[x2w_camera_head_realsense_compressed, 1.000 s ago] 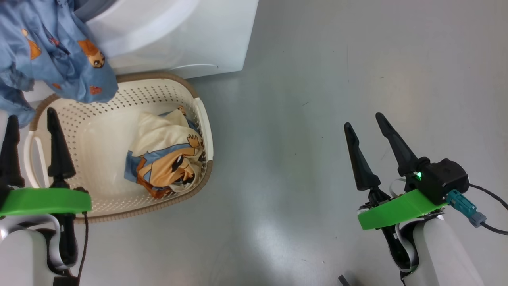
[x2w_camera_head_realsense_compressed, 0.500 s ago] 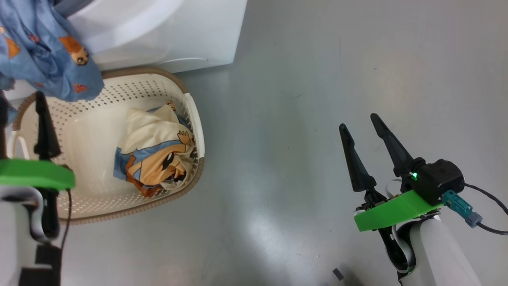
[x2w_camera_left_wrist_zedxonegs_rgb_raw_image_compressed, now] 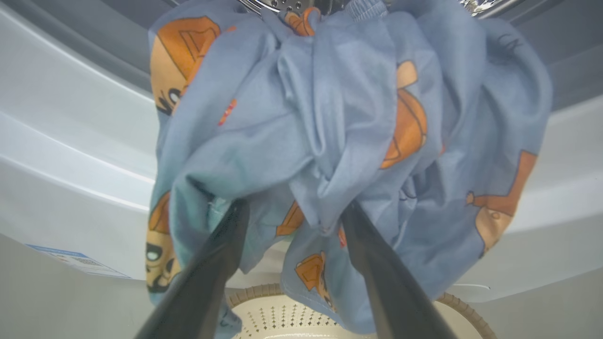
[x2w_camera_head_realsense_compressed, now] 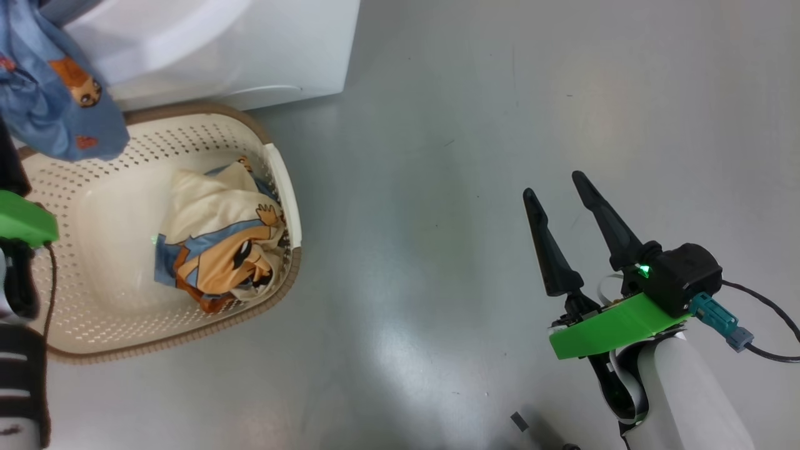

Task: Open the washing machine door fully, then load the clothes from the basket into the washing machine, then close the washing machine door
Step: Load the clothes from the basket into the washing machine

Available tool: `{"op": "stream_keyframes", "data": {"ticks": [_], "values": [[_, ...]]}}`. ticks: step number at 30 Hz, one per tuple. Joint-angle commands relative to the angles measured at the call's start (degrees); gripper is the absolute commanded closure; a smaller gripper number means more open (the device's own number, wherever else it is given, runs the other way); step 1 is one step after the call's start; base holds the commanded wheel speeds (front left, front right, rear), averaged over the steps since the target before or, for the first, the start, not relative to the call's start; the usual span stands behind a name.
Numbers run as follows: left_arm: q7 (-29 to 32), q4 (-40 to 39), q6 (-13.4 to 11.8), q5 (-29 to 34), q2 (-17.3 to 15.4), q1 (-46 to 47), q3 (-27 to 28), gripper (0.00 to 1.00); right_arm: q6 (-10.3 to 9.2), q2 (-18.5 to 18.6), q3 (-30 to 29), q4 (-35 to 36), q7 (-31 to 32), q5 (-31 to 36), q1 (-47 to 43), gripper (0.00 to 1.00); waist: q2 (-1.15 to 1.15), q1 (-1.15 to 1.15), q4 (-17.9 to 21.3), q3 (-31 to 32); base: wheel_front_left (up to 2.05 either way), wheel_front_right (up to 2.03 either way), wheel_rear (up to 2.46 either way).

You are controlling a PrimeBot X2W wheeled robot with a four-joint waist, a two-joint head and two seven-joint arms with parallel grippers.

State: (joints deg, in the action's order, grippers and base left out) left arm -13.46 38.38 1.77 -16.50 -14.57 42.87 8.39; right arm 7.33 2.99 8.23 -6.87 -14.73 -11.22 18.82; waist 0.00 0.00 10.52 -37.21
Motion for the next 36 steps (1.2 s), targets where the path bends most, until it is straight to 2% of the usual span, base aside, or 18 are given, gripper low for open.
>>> {"op": "stream_keyframes", "data": {"ticks": [1,17,33,34,35,36], "values": [[-0.4,0.9,-0.1,0.2,-3.3,1.3,1.3,0.00,0.16,-0.1,1.3,1.2,-0.3,-0.6,-0.6,0.00,0.00,0.00,0.4,-0.3,0.00,0.00,0.00],[-1.4,13.4,0.8,-0.7,-4.7,10.8,1.0,0.00,0.16,-0.1,1.8,1.4,-0.3,-0.6,-0.8,0.00,0.00,0.00,1.3,-1.2,0.00,0.00,0.00],[-1.5,15.7,2.1,-0.6,-5.1,14.7,1.3,0.02,0.16,-0.1,1.9,1.5,-0.3,-0.5,-0.4,0.00,0.00,0.00,1.4,-2.2,0.00,0.00,0.00],[-1.5,15.7,2.3,-0.6,-5.1,14.8,1.4,0.56,0.16,-0.1,1.9,1.5,-0.3,-0.5,-0.4,0.00,0.00,0.00,1.4,-2.3,0.00,0.00,0.00],[-1.5,15.5,2.5,-0.6,-5.1,14.9,1.5,1.00,0.16,-0.1,1.9,1.5,-0.3,-0.5,-0.3,0.00,0.00,0.00,1.4,-2.4,0.00,0.00,0.00],[-1.5,15.3,2.6,-0.6,-5.0,14.9,1.5,1.00,0.16,-0.1,1.8,1.5,-0.3,-0.5,-0.3,0.00,0.00,0.00,1.4,-2.5,0.00,0.00,0.00]]}}
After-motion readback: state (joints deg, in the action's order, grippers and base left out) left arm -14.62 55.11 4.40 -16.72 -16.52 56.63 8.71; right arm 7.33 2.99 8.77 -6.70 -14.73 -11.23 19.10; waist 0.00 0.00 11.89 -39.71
